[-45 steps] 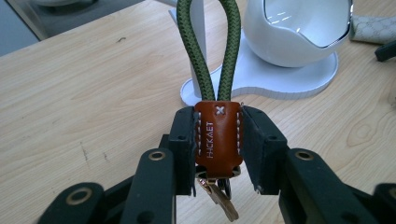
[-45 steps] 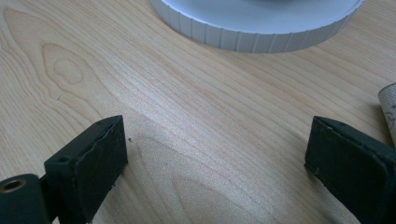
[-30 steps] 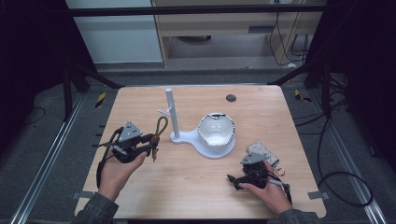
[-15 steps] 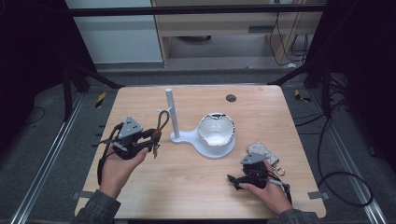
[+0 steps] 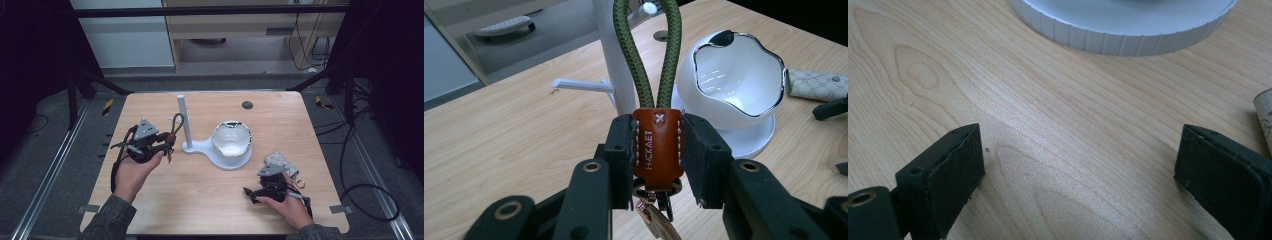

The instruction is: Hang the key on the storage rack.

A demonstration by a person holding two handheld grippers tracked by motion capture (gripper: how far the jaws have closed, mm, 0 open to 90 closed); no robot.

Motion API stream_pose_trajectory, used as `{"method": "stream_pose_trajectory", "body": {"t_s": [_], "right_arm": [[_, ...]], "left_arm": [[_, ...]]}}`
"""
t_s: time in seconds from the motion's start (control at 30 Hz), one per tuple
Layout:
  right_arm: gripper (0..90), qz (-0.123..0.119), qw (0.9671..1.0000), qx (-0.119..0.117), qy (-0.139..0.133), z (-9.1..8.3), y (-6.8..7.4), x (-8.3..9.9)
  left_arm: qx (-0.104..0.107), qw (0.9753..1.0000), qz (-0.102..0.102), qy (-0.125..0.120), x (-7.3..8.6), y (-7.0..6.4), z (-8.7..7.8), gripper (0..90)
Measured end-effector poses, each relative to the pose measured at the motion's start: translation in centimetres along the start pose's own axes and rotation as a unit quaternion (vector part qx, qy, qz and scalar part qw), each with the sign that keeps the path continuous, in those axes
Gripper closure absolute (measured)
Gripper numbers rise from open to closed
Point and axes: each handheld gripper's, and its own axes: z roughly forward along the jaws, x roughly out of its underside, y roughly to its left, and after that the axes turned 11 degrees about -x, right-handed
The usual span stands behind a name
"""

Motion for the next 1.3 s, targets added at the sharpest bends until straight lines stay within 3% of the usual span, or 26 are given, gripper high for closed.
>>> {"method": "stream_pose_trajectory", "body": {"t_s": [0.5, 0.8, 1.3], "right_arm": [[5.6, -0.001, 1.0, -0.002, 0.0, 0.0, 0.0, 0.0], [5.6, -0.001, 1.0, -0.003, 0.001, -0.1, 0.0, 0.1], [5.6, 0.0, 1.0, -0.003, 0.0, -0.1, 0.1, 0.1]], "left_arm": [[-0.007, 0.9997, -0.024, 0.006, 1.0, 0.1, 2.9, 65.4], [-0.013, 0.9995, -0.026, 0.008, 1.3, -0.4, 4.6, 65.1], [-0.02, 0.9993, -0.03, 0.008, 1.4, -0.4, 5.8, 65.1]]}}
